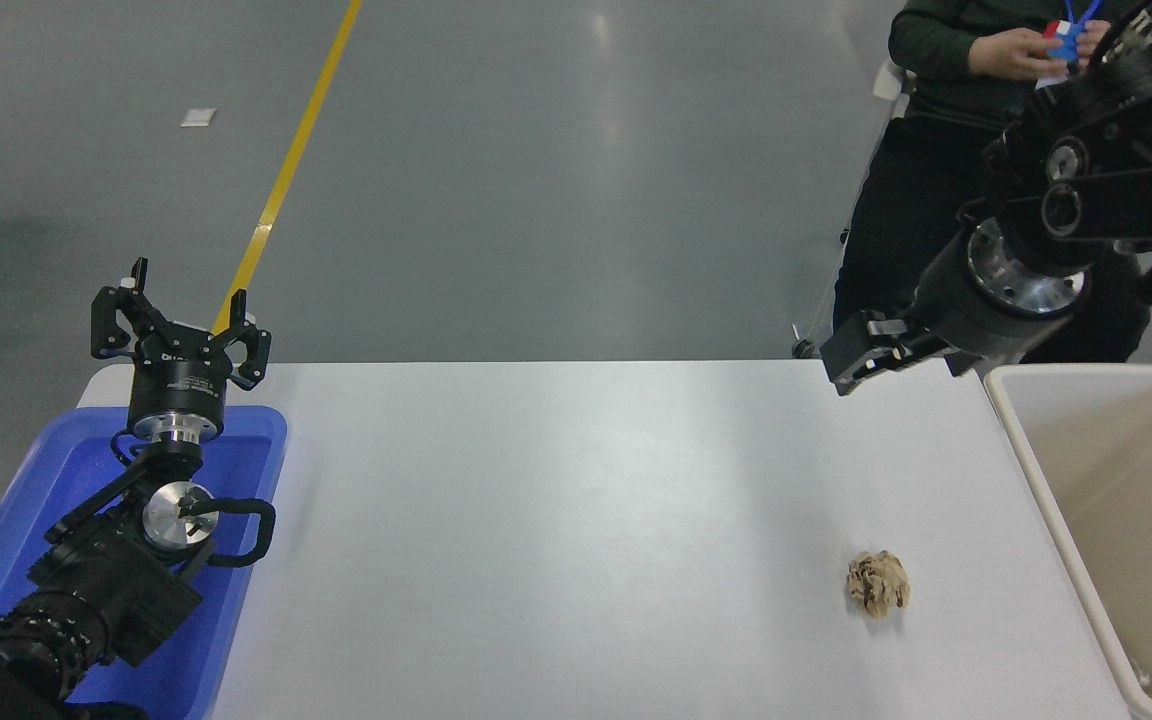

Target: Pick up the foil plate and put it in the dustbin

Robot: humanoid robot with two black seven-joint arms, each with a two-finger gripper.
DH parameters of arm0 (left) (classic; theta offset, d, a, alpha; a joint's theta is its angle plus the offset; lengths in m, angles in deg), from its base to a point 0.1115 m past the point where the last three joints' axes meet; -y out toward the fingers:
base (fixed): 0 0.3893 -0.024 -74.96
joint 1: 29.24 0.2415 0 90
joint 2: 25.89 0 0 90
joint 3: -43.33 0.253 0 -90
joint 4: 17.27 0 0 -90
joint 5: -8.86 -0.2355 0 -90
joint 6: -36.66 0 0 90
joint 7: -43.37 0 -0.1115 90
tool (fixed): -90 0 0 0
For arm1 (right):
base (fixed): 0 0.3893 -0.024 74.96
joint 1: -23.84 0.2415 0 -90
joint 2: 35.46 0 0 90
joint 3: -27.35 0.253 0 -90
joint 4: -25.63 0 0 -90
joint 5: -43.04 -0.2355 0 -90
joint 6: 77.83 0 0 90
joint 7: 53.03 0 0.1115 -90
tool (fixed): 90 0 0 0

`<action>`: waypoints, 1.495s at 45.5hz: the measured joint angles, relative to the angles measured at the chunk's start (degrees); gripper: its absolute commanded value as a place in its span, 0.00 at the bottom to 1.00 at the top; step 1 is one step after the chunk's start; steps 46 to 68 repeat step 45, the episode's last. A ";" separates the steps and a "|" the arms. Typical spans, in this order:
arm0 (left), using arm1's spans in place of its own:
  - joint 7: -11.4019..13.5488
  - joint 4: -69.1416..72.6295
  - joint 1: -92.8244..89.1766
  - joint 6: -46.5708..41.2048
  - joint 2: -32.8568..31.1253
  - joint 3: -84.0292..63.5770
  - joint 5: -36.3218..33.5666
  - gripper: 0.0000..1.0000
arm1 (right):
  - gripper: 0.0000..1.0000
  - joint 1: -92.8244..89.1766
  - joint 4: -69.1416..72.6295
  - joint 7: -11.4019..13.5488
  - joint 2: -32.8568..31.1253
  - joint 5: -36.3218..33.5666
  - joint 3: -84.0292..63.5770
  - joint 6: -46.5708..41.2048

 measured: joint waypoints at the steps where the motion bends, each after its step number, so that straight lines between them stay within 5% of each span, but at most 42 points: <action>1: 0.00 0.00 0.00 0.00 0.00 0.00 0.00 0.99 | 1.00 0.11 -0.02 0.00 0.56 -0.39 0.03 -0.15; 39: 0.00 0.00 0.00 0.00 -0.04 0.00 0.08 0.99 | 1.00 4.60 4.47 0.02 8.70 -16.82 -6.54 -3.42; 68: 0.00 0.00 0.00 -0.01 -0.04 0.00 0.08 0.99 | 1.00 5.32 4.93 0.02 8.71 -18.04 -7.36 -3.37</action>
